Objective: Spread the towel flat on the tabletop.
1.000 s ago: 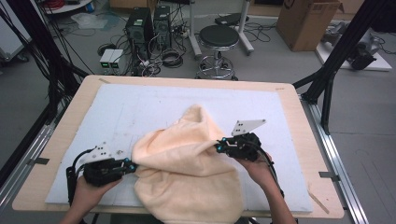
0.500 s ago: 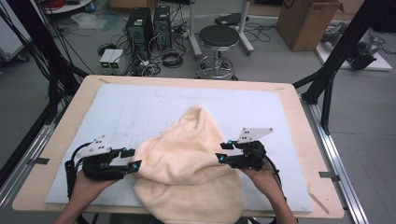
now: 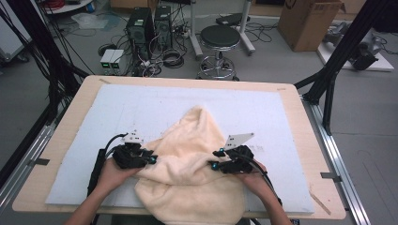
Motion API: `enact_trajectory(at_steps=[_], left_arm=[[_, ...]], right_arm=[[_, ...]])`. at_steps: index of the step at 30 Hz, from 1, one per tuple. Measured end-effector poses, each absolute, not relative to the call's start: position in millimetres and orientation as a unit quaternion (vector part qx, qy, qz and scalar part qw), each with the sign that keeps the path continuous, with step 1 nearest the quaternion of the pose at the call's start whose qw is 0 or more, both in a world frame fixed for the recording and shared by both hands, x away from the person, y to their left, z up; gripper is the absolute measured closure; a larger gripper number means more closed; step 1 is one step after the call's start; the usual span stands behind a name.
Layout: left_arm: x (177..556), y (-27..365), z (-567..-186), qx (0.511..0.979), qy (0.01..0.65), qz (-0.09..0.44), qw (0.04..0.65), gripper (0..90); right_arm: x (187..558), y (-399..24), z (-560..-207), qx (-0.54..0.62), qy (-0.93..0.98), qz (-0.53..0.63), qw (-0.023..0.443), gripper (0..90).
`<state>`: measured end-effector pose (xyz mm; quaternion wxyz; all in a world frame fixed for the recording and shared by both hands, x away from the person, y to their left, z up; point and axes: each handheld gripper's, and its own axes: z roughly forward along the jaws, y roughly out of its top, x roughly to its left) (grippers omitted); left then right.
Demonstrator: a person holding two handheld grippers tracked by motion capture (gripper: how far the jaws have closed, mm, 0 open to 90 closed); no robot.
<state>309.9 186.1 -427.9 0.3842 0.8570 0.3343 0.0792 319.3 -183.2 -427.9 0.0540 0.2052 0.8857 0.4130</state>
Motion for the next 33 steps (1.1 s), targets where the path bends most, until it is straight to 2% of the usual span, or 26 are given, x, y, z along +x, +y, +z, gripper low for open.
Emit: enact_trajectory(at_steps=[1, 3, 11, 18, 21, 24, 28, 33], left_arm=[[307, 186, -426, 0.859, 0.329, 0.083, 0.383, 81.1], [300, 188, -423, 0.857, 0.324, 0.095, 0.389, 83.5], [261, 205, -422, 0.825, 0.340, 0.088, 0.444, 84.6], [218, 213, -422, 0.815, 0.334, 0.050, 0.470, 83.9], [217, 214, -415, 0.814, 0.331, 0.052, 0.474, 74.9], [231, 218, -406, 0.803, 0.339, 0.060, 0.486, 59.9], [256, 213, -396, 0.794, 0.335, 0.084, 0.500, 52.1], [279, 199, -400, 0.800, 0.332, 0.092, 0.491, 48.0]], right_arm=[[321, -183, -429, 0.205, 0.887, 0.411, 0.046, 77.6], [323, -185, -426, 0.210, 0.889, 0.405, 0.048, 81.3], [333, -173, -389, 0.197, 0.886, 0.410, 0.084, 81.6], [346, -141, -383, 0.173, 0.894, 0.407, 0.077, 81.9], [349, -136, -391, 0.175, 0.900, 0.392, 0.069, 80.1], [343, -144, -386, 0.187, 0.891, 0.408, 0.073, 68.5], [332, -165, -377, 0.207, 0.875, 0.430, 0.082, 56.5], [311, -192, -380, 0.226, 0.859, 0.450, 0.092, 53.0]])
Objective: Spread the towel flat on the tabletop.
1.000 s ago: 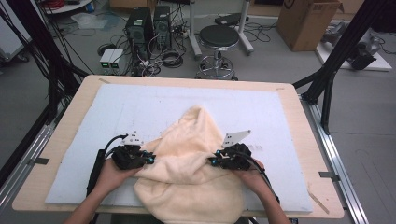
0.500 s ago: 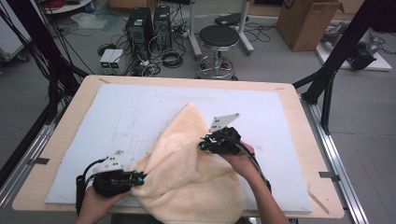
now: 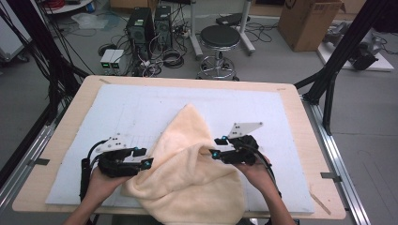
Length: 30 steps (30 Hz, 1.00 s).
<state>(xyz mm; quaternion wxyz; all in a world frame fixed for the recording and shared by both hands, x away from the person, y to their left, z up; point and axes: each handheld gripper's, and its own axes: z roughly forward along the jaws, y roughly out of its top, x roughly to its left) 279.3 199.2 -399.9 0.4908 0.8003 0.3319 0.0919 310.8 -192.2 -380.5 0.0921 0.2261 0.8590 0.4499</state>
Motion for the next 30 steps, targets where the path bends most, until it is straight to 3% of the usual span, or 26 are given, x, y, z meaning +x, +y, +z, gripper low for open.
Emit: enact_trajectory(at_steps=[6, 9, 11, 12, 15, 18, 26, 30], left_arm=[[290, 193, -415, 0.827, 0.323, 0.081, 0.454, 48.4], [292, 194, -420, 0.834, 0.325, 0.072, 0.440, 53.1], [293, 194, -422, 0.836, 0.327, 0.066, 0.435, 56.8], [293, 193, -423, 0.837, 0.326, 0.064, 0.436, 59.5], [290, 190, -422, 0.841, 0.320, 0.061, 0.432, 70.0], [286, 187, -422, 0.841, 0.316, 0.060, 0.435, 77.7], [262, 175, -421, 0.844, 0.297, 0.026, 0.445, 82.8], [246, 177, -416, 0.849, 0.272, 0.026, 0.452, 78.7]], right_arm=[[296, -199, -413, 0.202, 0.877, 0.433, 0.045, 53.8], [295, -188, -429, 0.185, 0.896, 0.402, 0.022, 54.6], [295, -184, -433, 0.178, 0.904, 0.387, 0.021, 66.9], [294, -186, -432, 0.173, 0.904, 0.391, 0.014, 77.2], [290, -195, -428, 0.168, 0.903, 0.395, -0.020, 82.3], [274, -204, -422, 0.159, 0.903, 0.397, -0.024, 82.6], [225, -227, -406, 0.150, 0.900, 0.410, -0.017, 82.0], [214, -232, -401, 0.151, 0.893, 0.423, -0.019, 67.8]])
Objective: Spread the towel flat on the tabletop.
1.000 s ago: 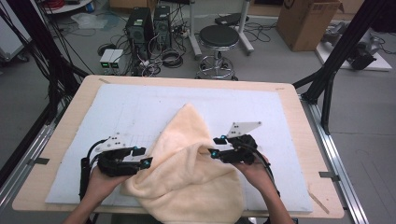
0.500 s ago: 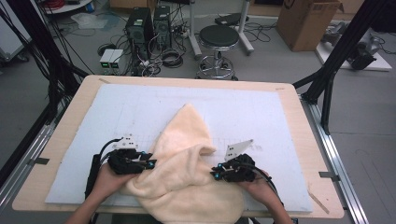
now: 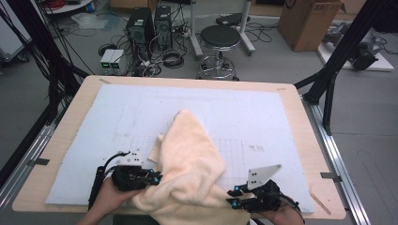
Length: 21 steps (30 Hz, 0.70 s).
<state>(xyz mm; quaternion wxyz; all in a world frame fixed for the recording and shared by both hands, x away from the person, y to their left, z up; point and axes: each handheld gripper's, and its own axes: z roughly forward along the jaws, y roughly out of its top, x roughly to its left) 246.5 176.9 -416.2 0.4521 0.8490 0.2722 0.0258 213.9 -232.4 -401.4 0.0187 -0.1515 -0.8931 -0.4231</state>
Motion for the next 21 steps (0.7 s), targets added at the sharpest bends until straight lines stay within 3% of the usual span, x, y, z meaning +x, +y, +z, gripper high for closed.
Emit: enact_trajectory(at_steps=[3, 7, 13, 16, 21], left_arm=[[253, 187, -405, 0.825, 0.290, 0.030, 0.484, 65.0], [271, 196, -396, 0.805, 0.307, 0.084, 0.500, 58.3], [309, 189, -401, 0.800, 0.325, 0.140, 0.485, 56.1], [326, 184, -408, 0.796, 0.336, 0.141, 0.483, 54.7], [345, 176, -419, 0.810, 0.340, 0.112, 0.464, 54.8]], right_arm=[[222, -236, -390, -0.165, -0.876, -0.453, 0.004, 59.4], [252, -227, -375, -0.177, -0.863, -0.471, -0.033, 56.9], [301, -198, -384, -0.197, -0.862, -0.462, -0.069, 54.8], [320, -187, -397, -0.205, -0.868, -0.445, -0.086, 53.8], [346, -182, -420, -0.233, -0.871, -0.428, -0.061, 52.8]])
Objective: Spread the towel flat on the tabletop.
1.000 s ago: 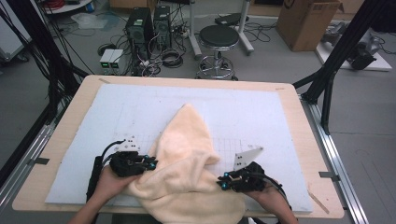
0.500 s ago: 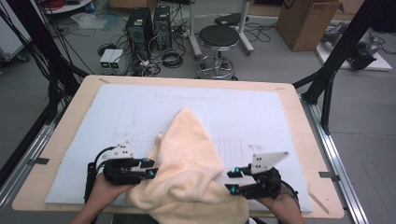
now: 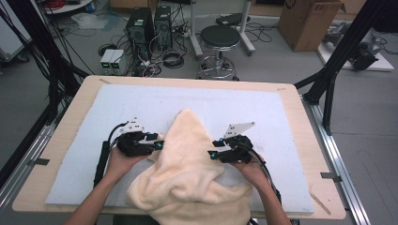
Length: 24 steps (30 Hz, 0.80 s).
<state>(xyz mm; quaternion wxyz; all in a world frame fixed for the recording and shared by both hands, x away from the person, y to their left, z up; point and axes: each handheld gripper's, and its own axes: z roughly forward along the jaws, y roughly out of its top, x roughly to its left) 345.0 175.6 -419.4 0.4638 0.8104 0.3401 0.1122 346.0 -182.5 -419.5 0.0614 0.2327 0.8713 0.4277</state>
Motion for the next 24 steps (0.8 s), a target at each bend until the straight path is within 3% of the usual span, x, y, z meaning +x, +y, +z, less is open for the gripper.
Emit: enact_trajectory(at_steps=[5, 8, 16, 24], left_arm=[[350, 169, -429, 0.820, 0.341, 0.107, 0.447, 54.9], [351, 167, -431, 0.827, 0.346, 0.101, 0.431, 59.4], [352, 160, -435, 0.838, 0.349, 0.087, 0.411, 80.6], [347, 170, -424, 0.828, 0.348, 0.103, 0.428, 85.2]], right_arm=[[353, -176, -432, 0.233, 0.881, 0.406, 0.061, 54.4], [353, -169, -439, 0.224, 0.897, 0.376, 0.062, 61.4], [353, -170, -438, 0.220, 0.899, 0.376, 0.049, 84.0], [349, -185, -426, 0.227, 0.891, 0.390, 0.049, 85.6]])
